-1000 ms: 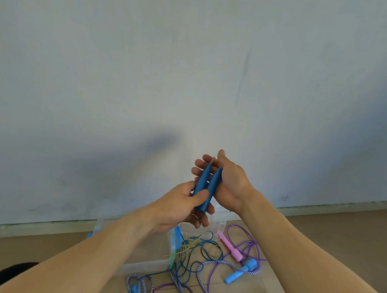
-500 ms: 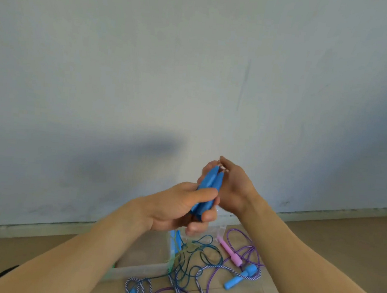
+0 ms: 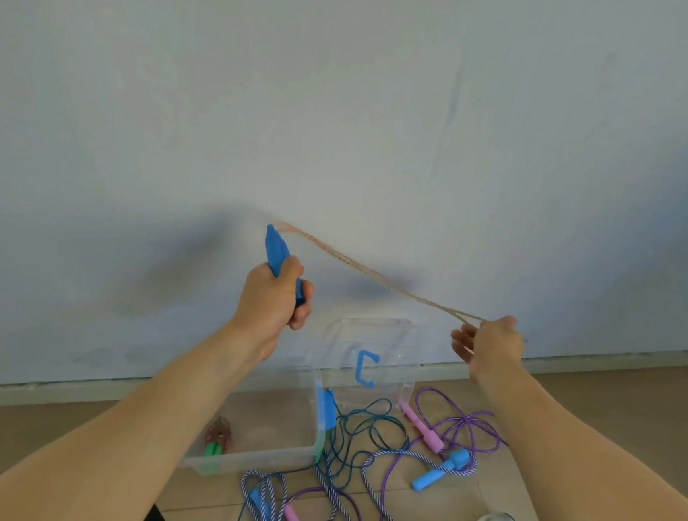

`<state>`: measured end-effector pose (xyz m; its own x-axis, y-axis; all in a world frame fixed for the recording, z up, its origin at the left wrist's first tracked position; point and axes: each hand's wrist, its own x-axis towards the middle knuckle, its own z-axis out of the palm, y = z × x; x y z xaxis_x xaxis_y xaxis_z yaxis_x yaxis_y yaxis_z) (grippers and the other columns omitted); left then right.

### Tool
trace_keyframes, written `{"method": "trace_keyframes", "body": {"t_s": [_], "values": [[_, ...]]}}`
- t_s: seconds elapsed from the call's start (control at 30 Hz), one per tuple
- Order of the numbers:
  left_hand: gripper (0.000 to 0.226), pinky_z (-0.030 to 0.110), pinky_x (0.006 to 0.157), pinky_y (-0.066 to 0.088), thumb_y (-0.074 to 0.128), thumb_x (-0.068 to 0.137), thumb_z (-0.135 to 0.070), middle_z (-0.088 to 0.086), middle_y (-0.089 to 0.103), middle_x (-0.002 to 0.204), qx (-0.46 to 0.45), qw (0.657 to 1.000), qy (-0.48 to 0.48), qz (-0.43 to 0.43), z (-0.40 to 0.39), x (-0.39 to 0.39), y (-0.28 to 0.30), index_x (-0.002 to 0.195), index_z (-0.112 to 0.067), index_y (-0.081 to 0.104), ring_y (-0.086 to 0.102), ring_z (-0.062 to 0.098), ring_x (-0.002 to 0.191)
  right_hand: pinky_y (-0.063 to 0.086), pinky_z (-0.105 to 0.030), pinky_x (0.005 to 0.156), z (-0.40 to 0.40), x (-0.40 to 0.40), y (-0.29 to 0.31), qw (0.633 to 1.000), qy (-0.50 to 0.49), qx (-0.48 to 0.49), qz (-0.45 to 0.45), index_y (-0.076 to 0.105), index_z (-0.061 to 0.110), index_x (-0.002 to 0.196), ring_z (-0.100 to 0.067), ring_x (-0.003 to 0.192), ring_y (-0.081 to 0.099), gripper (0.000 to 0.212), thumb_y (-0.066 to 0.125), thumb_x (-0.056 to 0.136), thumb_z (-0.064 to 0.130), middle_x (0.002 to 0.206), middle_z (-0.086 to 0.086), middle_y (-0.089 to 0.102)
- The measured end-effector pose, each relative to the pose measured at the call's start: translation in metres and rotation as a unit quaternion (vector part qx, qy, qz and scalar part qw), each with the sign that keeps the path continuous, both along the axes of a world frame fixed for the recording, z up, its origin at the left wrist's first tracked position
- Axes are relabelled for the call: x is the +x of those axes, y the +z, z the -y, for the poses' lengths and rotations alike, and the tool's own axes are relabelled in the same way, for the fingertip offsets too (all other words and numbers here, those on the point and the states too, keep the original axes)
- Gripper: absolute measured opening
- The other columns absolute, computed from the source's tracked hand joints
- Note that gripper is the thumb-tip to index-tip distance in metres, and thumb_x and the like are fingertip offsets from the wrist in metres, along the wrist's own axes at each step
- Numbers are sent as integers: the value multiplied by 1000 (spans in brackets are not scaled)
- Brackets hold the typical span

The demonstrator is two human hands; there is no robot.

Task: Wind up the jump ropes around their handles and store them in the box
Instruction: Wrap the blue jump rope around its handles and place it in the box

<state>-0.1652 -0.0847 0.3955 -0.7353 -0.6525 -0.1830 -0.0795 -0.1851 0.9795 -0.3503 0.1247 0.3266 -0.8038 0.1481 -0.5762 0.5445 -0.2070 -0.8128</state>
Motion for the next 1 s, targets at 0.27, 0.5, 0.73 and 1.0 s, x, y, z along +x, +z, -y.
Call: {"method": "trace_keyframes", "body": {"t_s": [0.27, 0.5, 0.73, 1.0], "values": [[22, 23, 41, 26, 46, 102, -28, 2, 50, 58, 10, 927, -313, 207, -9, 6, -2, 109, -8, 53, 33, 14, 41, 62, -39, 69, 31, 34, 18, 789, 507, 346, 17, 60, -8, 114, -29, 63, 71, 60, 44, 99, 48, 87, -14, 75], [24, 24, 43, 29, 44, 103, -34, 2, 43, 63, 93, 874, -456, 138, -7, 11, 11, 107, -11, 50, 35, 14, 44, 50, -31, 90, 60, 64, 61, 841, 461, -9, -283, 68, 6, 109, -20, 99, 67, 34, 39, 104, 24, 104, -7, 72], [19, 23, 45, 33, 45, 100, -31, -2, 42, 63, 208, 898, -385, -47, -2, 12, 21, 103, -14, 52, 39, 11, 45, 36, -28, 57, 64, 77, 74, 858, 430, -190, -207, 70, 7, 110, -14, 56, 39, 24, 53, 100, 20, 70, -2, 51], [12, 27, 48, 28, 47, 102, -23, 3, 46, 65, 44, 949, -312, -19, -29, 7, 7, 100, -11, 46, 35, 17, 49, 43, -21, 52, 71, 92, 65, 822, 426, 138, -352, 72, 13, 91, -5, 46, 47, 25, 50, 101, 21, 53, 11, 57]]}}
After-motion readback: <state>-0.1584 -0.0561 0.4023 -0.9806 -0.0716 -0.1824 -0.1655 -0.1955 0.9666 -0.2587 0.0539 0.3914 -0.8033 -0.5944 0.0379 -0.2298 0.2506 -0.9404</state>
